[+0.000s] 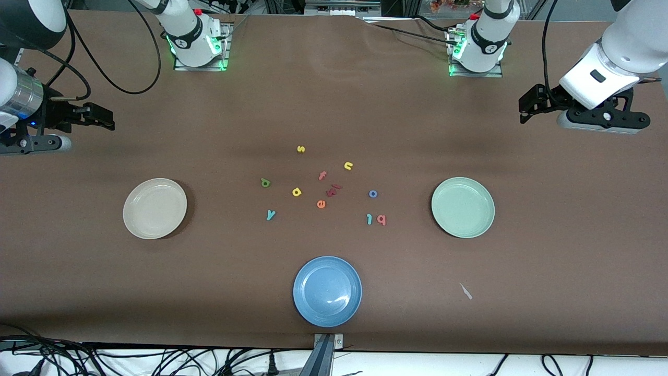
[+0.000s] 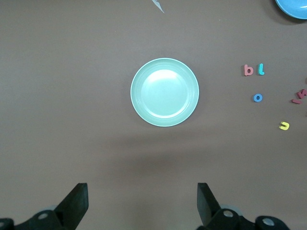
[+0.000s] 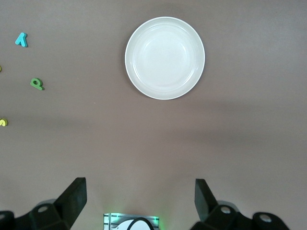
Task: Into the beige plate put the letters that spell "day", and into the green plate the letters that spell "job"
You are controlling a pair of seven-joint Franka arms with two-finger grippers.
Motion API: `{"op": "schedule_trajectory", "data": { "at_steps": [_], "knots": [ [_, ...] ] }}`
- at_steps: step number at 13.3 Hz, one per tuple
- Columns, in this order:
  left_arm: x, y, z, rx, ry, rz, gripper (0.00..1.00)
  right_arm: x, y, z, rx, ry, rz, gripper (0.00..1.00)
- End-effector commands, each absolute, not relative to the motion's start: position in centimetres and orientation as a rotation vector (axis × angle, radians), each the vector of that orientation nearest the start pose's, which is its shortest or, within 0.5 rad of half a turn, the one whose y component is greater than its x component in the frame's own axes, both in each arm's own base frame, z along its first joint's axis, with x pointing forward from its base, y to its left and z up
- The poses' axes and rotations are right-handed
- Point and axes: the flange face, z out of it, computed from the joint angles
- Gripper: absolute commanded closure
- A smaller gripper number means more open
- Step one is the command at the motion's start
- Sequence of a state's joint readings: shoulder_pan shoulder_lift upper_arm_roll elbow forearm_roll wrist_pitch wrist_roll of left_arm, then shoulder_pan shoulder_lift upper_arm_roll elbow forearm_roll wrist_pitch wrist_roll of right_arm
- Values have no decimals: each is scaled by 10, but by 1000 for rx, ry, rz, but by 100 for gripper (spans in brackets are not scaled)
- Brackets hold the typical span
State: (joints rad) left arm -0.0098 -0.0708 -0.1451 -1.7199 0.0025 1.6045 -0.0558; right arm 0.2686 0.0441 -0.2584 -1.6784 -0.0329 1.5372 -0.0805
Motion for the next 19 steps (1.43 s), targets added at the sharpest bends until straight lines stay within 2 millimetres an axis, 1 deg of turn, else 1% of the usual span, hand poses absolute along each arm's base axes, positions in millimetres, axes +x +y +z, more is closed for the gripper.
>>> {"op": "schedule_trajectory", "data": {
  "at_steps": [1,8,12,16,19],
  "knots": [
    [524,-84,601,-3123,157,74,0,552,6,548,-3157,-133,282,0],
    [523,-84,601,-3122,157,78,0,553,6,548,-3162,-134,268,0],
    [524,-83,601,-3122,157,79,0,563,6,553,-3178,-143,142,0],
    [524,-84,601,-3121,157,78,0,565,6,552,-3181,-144,115,0],
    [523,-84,601,-3122,159,78,0,570,6,556,-3186,-150,35,0]
  ]
}}
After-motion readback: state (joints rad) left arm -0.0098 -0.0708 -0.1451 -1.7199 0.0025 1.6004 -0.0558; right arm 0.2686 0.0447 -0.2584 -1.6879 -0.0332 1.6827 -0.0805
